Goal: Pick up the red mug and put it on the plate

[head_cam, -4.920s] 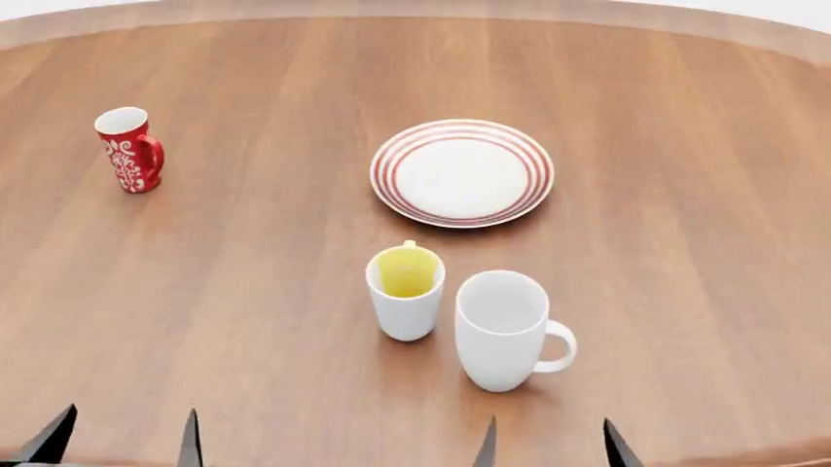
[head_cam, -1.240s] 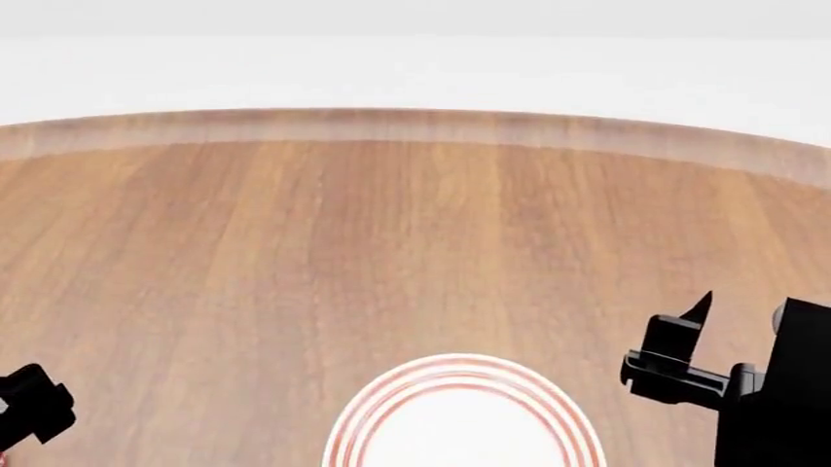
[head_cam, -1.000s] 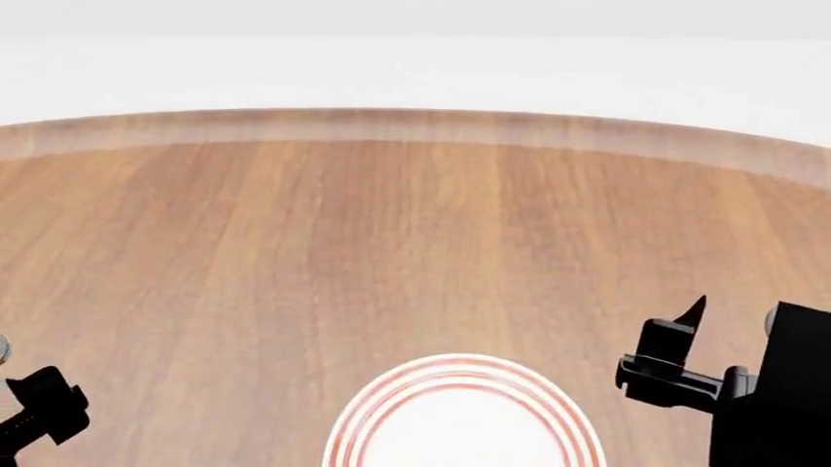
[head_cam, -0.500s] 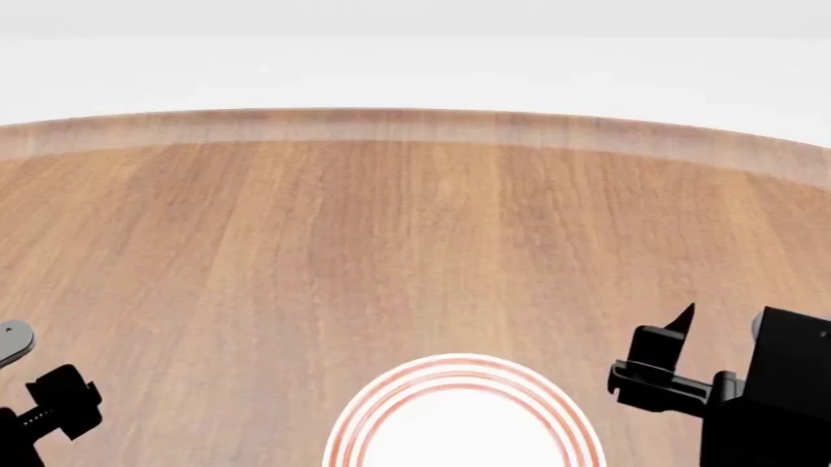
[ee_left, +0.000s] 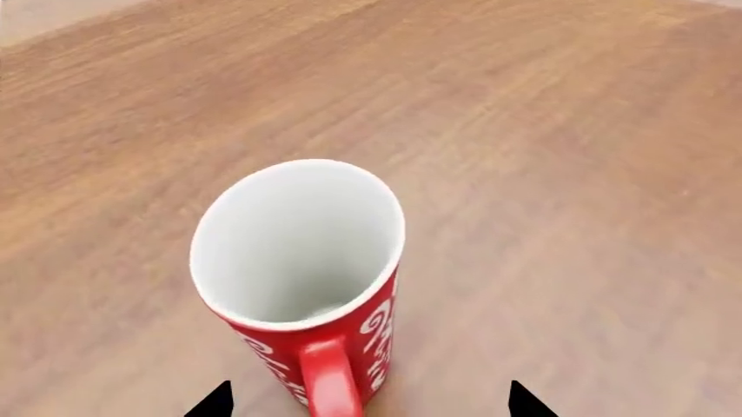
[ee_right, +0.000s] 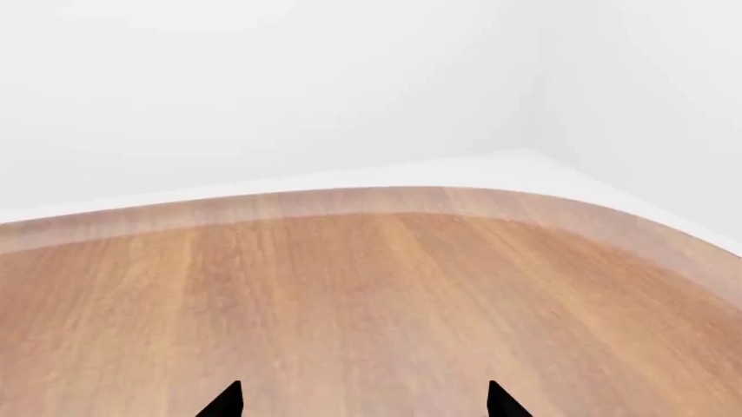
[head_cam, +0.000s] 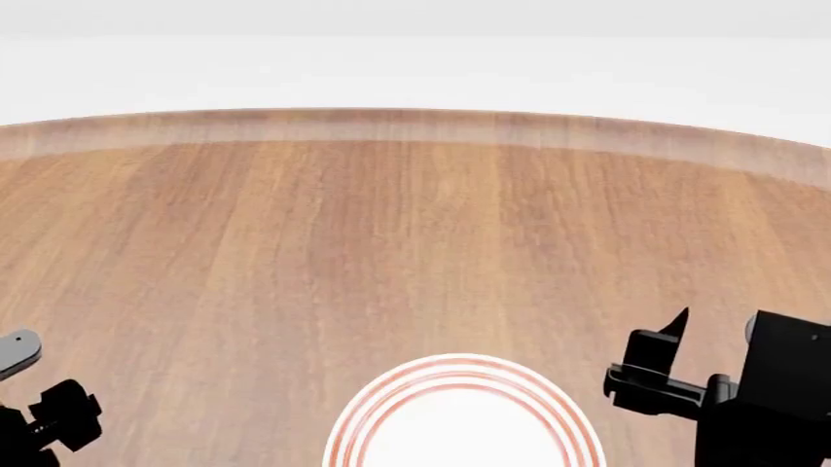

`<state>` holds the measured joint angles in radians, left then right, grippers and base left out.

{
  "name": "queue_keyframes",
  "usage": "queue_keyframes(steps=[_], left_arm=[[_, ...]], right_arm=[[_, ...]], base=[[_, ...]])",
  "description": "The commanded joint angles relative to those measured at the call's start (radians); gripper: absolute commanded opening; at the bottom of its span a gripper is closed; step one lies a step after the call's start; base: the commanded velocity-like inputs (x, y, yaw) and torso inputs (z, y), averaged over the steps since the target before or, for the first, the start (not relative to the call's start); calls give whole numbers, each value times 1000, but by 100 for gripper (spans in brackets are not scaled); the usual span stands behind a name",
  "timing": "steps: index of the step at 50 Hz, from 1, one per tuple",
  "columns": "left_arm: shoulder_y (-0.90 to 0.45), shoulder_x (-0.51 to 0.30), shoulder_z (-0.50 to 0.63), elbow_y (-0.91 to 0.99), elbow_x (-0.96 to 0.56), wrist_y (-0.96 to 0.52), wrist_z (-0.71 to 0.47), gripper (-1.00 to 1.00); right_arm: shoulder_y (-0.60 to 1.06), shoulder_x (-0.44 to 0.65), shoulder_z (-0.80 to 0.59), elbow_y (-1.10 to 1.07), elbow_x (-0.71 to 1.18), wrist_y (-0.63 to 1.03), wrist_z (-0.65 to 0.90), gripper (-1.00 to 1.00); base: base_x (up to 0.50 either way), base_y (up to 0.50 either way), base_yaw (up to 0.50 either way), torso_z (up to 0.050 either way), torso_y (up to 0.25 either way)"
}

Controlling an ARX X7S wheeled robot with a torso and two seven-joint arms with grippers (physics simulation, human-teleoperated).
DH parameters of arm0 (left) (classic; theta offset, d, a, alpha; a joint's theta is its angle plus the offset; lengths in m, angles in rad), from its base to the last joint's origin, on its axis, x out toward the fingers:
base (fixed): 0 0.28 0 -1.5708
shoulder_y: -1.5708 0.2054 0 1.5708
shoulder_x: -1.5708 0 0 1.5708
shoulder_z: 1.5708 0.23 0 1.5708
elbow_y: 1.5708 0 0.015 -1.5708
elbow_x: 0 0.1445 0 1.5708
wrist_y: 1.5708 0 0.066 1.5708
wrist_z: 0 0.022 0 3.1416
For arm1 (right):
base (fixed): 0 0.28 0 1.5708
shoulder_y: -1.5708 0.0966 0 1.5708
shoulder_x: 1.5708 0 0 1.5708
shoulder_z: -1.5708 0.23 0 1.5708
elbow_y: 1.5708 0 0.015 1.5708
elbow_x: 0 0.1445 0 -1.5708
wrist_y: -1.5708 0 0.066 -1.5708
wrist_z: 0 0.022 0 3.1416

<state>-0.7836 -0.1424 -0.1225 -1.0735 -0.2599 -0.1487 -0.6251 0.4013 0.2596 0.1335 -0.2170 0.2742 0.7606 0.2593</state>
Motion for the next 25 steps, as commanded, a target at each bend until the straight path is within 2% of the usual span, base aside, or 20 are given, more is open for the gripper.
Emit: queue_keyframes(steps=[1, 10, 11, 25], left_arm=[[-80, -8, -25, -234, 21, 79, 13, 100], [-78, -9, -91, -234, 69, 74, -2, 100], [-78, -8, -99, -234, 73, 73, -6, -100], [-74, 5, -144, -235, 154, 97, 18, -100]], right_arm=[[-2, 1, -2, 10, 4, -10, 1, 100], [-2, 2, -4, 21, 5, -18, 1, 100], [-2, 2, -4, 22, 5, -18, 2, 100], [-6, 3, -10, 42, 8, -37, 0, 100]], base=[[0, 0, 0, 0, 0], [0, 0, 0, 0, 0], [0, 0, 0, 0, 0], [0, 0, 0, 0, 0]])
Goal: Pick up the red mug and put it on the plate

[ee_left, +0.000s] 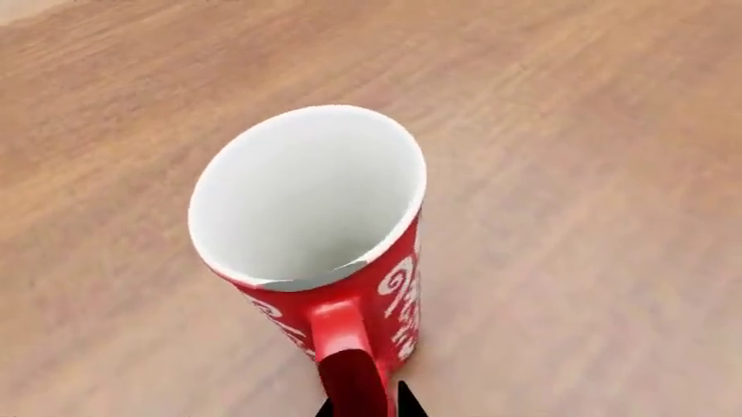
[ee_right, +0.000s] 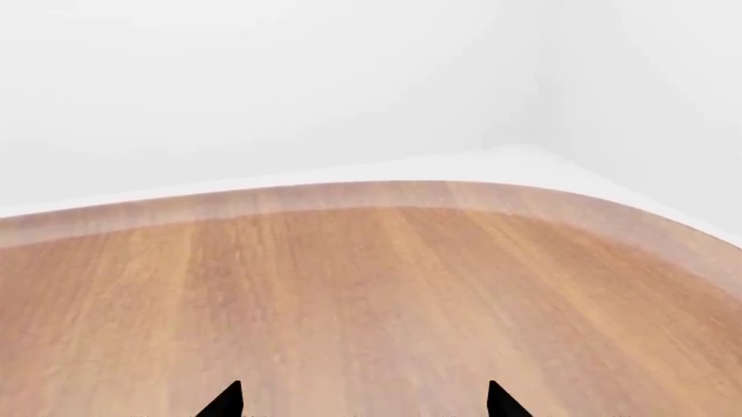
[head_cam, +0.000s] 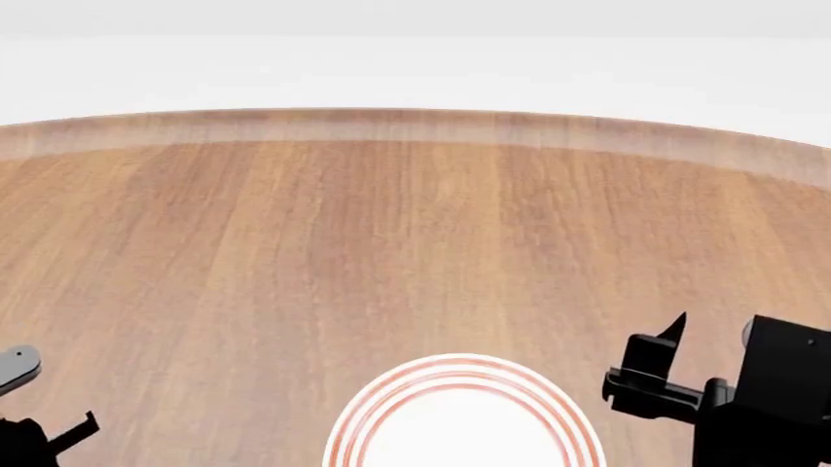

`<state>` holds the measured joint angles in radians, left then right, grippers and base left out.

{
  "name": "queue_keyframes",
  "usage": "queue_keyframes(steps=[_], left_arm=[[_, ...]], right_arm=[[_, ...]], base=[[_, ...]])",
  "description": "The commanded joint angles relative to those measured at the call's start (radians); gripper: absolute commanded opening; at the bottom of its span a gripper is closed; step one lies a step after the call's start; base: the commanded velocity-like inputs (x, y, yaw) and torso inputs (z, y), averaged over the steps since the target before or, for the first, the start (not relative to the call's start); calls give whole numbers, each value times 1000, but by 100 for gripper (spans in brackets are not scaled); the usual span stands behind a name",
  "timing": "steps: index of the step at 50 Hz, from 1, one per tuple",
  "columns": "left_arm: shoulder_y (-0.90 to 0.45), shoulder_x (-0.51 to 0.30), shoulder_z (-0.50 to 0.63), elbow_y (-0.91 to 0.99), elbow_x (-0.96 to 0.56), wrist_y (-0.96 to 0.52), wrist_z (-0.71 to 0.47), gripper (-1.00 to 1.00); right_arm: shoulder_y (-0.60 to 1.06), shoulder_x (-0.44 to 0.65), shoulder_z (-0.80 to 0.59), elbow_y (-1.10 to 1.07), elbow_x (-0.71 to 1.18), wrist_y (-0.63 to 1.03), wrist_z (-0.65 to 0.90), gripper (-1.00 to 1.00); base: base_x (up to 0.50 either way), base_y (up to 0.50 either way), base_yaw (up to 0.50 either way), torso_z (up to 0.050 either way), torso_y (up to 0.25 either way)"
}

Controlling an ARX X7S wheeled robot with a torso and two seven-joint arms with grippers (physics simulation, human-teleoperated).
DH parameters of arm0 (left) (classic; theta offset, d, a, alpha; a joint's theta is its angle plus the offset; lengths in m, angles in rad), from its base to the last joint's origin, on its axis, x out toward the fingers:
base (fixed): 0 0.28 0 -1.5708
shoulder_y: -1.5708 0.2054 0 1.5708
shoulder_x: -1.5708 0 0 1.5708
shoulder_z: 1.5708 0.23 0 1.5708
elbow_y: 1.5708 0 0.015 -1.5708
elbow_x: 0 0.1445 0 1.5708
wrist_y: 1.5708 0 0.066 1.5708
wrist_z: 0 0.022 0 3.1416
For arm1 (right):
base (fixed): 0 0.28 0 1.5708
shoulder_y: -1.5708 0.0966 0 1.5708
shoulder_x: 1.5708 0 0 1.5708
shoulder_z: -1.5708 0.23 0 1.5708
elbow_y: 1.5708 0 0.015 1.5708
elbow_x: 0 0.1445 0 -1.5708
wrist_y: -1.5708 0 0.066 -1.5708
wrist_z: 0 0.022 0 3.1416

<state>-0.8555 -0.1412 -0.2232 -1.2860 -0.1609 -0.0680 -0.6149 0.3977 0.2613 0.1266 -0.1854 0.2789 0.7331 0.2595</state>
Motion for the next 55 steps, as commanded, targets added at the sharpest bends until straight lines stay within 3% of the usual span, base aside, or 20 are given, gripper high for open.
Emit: queue_keyframes(steps=[1, 18, 25, 37, 55], left_arm=[[-2, 5, -45, -22, 60, 19, 9, -100], [-6, 21, -3, -12, 141, 24, 88, -100], [170, 76, 68, 525, 163, -323, 176, -100], [284, 95, 230, 926, 182, -609, 297, -100], [329, 117, 403, 1082, 147, -698, 335, -100]], right_arm=[[-3, 1, -3, 10, 3, -10, -1, 100], [6, 4, -12, 0, 11, 5, 7, 100], [13, 2, -24, 11, 7, 1, 10, 100], [13, 1, -33, 21, 10, -4, 9, 100], [20, 8, -30, 1, 26, 16, 15, 100]], base=[[0, 0, 0, 0, 0], [0, 0, 0, 0, 1], [0, 0, 0, 0, 0], [0, 0, 0, 0, 0], [0, 0, 0, 0, 1]])
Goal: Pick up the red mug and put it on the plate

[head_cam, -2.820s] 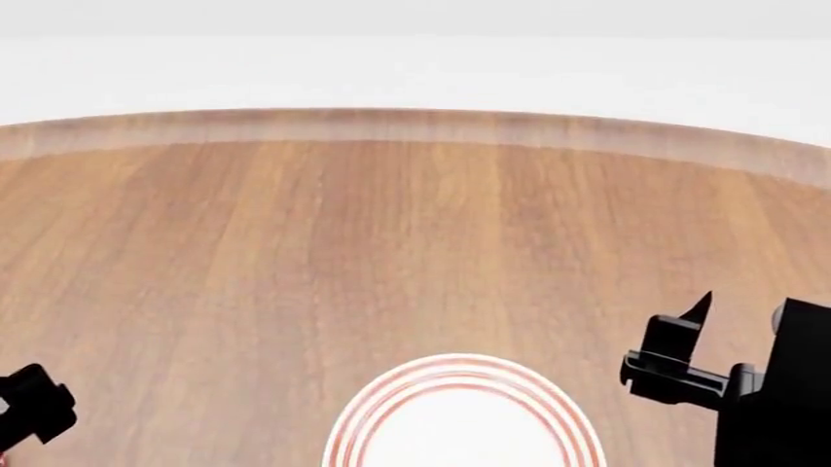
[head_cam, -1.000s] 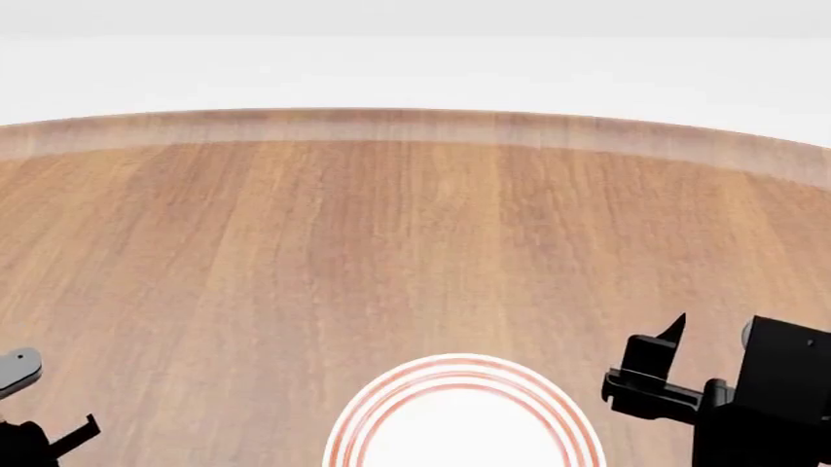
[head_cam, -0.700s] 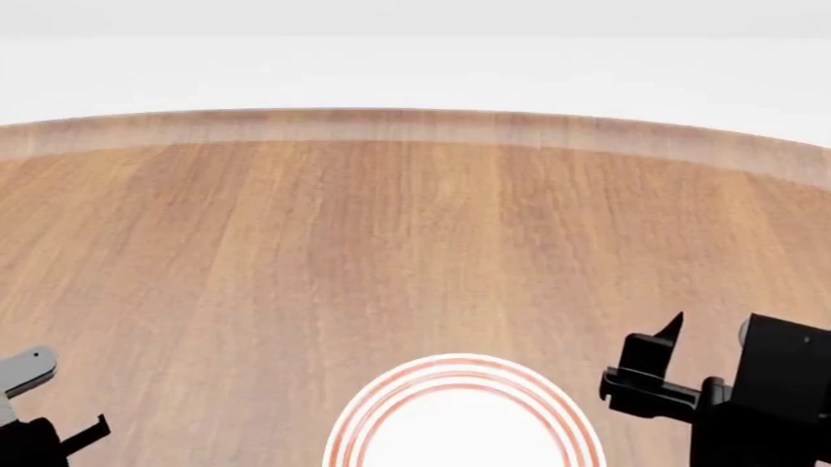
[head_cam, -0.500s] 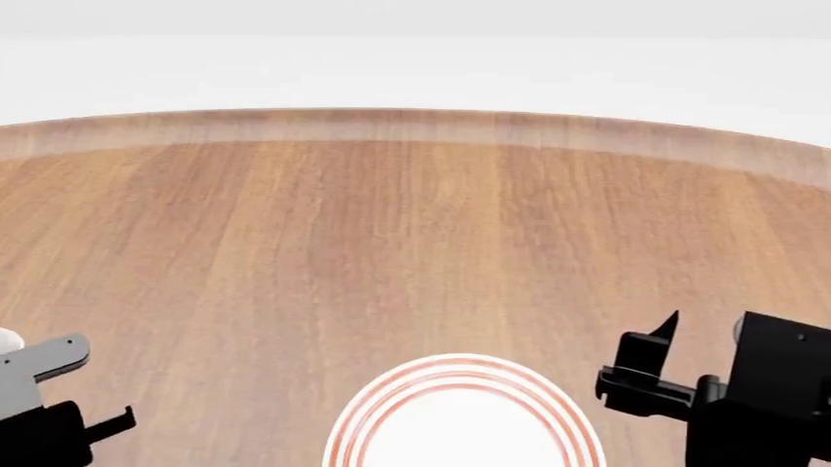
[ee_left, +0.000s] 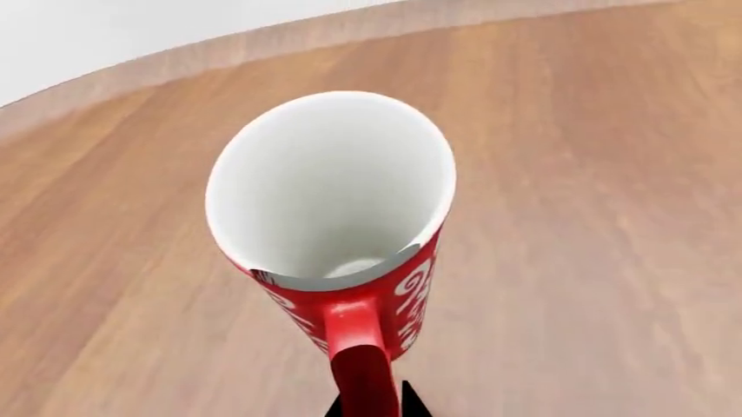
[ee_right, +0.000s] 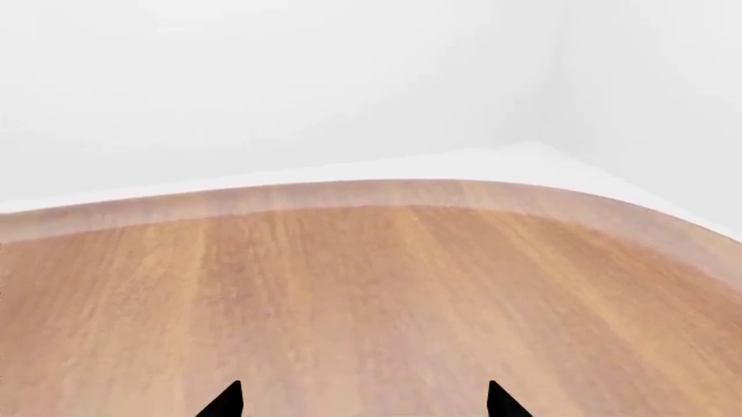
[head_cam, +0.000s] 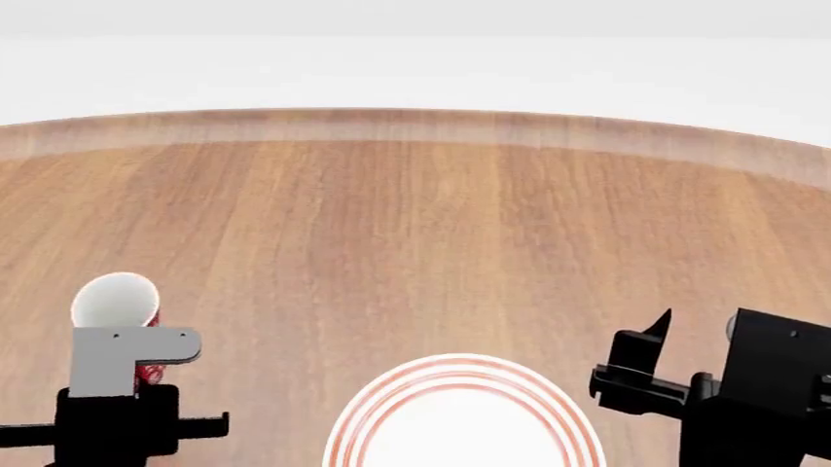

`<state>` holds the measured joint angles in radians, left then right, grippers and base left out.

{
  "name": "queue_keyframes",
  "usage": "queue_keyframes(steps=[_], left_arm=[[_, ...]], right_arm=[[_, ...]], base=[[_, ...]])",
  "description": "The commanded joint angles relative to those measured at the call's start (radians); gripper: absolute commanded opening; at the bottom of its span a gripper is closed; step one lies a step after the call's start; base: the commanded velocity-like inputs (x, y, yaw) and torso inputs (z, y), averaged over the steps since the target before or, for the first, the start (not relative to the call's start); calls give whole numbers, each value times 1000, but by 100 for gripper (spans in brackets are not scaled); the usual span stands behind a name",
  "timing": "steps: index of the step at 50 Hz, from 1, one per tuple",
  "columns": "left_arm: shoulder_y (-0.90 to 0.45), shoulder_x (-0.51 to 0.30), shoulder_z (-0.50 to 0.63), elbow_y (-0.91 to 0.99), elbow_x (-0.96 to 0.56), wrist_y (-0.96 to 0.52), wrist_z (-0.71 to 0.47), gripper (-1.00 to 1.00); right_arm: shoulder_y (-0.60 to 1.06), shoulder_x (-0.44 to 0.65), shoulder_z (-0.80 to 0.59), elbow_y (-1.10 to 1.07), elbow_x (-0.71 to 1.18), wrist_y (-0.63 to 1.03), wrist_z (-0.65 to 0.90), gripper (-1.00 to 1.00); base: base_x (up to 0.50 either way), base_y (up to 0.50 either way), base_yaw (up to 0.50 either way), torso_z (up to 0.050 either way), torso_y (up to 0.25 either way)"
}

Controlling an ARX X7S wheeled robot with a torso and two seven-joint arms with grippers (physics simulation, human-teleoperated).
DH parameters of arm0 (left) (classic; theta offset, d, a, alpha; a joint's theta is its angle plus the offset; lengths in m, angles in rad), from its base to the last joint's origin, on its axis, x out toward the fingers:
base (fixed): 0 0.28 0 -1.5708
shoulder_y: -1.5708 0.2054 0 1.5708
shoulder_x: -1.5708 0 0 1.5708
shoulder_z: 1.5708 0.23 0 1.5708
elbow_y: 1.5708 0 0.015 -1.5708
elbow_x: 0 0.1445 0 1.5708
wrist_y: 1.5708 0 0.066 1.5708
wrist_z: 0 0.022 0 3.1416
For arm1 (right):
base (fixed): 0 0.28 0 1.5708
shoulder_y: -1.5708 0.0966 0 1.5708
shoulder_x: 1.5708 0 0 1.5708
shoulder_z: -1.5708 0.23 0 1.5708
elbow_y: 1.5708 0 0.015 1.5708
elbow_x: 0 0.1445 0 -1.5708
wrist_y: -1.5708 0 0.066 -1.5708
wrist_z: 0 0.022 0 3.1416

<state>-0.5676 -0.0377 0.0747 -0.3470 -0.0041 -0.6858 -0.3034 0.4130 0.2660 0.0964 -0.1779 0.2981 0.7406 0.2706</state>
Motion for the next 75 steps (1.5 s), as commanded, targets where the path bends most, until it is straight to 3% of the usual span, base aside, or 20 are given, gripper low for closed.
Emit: queue_keyframes(steps=[1, 22, 39, 43, 44, 46, 65, 75], left_arm=[[48, 16, 121, 157, -17, -87, 31, -100], [105, -2, 332, 319, -91, -141, 71, -100], [54, 15, 468, 300, -167, -167, 153, -100], [21, 27, 520, 236, -160, -156, 129, -100], [0, 31, 500, 217, -231, -197, 178, -100], [4, 8, 549, 225, -225, -112, 222, -100], [-111, 33, 699, 2, -296, 8, 196, -100], [-265, 36, 915, -214, -555, 155, 125, -100]], right_arm=[[7, 4, 0, -7, 5, 11, 8, 100], [12, 1, -10, 11, 6, 1, 17, 100], [7, 2, -12, 17, 13, -8, 18, 100], [6, 3, -13, 18, 15, -10, 17, 100], [6, 3, -12, 21, 16, -12, 17, 100], [4, 4, -12, 24, 16, -15, 16, 100], [8, 2, -25, 61, 15, -43, 13, 100], [7, 3, -28, 67, 18, -48, 12, 100]], base=[[0, 0, 0, 0, 0], [0, 0, 0, 0, 0], [0, 0, 0, 0, 1], [0, 0, 0, 0, 0], [0, 0, 0, 0, 0], [0, 0, 0, 0, 0], [0, 0, 0, 0, 1], [0, 0, 0, 0, 0]])
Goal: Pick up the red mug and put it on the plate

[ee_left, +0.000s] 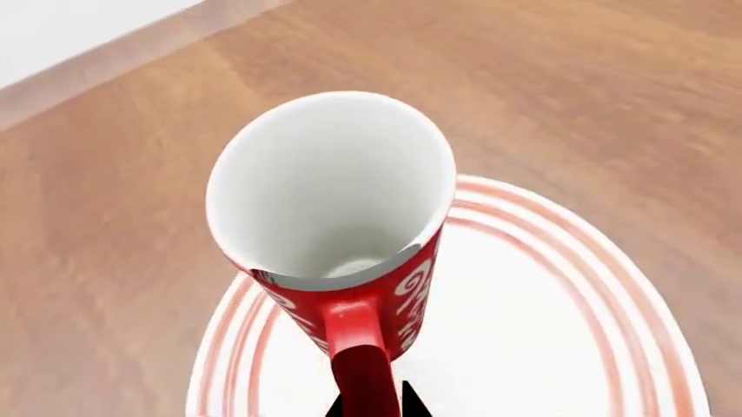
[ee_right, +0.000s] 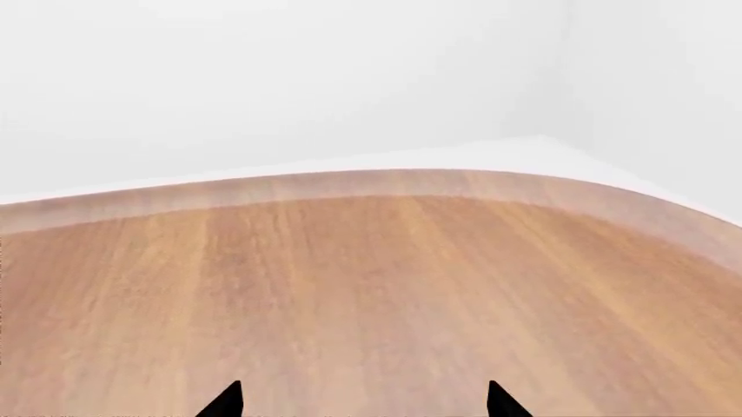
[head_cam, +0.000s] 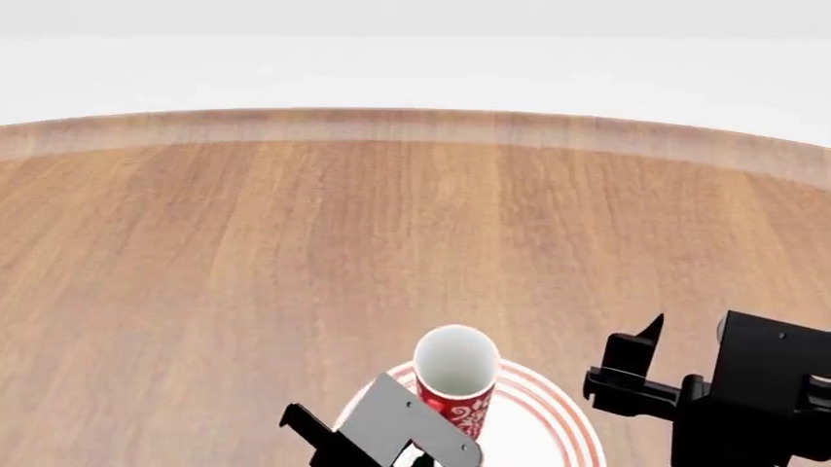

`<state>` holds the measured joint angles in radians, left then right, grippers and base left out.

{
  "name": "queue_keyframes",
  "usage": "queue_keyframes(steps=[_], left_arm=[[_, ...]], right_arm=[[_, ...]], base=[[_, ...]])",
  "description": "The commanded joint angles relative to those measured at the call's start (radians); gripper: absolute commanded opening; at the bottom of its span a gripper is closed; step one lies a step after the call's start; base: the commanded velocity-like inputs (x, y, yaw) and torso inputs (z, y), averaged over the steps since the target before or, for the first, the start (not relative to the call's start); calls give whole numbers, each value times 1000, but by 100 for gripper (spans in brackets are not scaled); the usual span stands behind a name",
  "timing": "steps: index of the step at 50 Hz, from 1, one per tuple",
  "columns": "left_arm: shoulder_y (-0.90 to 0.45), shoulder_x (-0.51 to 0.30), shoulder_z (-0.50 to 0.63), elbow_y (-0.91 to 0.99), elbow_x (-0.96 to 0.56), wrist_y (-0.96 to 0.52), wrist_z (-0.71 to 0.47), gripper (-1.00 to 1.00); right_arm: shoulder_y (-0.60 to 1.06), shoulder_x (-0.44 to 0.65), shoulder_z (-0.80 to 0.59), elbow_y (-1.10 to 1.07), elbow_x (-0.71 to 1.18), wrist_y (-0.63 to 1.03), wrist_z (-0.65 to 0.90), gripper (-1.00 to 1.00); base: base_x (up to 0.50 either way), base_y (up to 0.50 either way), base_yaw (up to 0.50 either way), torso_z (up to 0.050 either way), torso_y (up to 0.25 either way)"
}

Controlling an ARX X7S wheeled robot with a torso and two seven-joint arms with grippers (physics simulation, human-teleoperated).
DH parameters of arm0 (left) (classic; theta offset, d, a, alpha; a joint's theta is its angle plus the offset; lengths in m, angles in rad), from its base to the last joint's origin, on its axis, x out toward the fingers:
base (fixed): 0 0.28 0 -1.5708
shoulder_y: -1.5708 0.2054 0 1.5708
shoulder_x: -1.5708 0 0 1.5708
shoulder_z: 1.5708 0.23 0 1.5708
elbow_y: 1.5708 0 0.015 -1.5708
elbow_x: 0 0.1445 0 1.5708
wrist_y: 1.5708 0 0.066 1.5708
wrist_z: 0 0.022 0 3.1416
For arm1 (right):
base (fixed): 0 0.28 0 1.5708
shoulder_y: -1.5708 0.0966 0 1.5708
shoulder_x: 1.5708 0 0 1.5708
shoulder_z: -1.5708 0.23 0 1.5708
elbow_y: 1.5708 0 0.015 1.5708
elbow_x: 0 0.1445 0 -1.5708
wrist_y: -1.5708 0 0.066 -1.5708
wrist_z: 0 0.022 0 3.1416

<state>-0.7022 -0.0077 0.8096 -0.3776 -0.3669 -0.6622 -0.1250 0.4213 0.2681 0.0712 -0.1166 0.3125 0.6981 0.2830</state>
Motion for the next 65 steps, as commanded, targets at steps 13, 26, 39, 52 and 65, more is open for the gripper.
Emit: queue_keyframes(steps=[13, 26, 39, 52, 65], left_arm=[[-312, 8, 672, -401, -703, 395, -105, -100], [-330, 8, 736, -450, -782, 401, -101, -100], [-319, 8, 735, -465, -798, 361, -66, -100], [-318, 8, 737, -488, -835, 323, -46, -100], [-319, 8, 738, -482, -833, 305, -34, 100]], right_arm=[[5, 1, -9, 15, 7, -10, 1, 100], [5, 3, -14, 38, 7, -29, -2, 100], [5, 3, -19, 56, 7, -45, -2, 100], [6, 6, -22, 62, 10, -49, -1, 100], [8, 6, -27, 70, 12, -56, 0, 100]], base=[[0, 0, 0, 0, 0], [0, 0, 0, 0, 1], [0, 0, 0, 0, 0], [0, 0, 0, 0, 0], [0, 0, 0, 0, 0]])
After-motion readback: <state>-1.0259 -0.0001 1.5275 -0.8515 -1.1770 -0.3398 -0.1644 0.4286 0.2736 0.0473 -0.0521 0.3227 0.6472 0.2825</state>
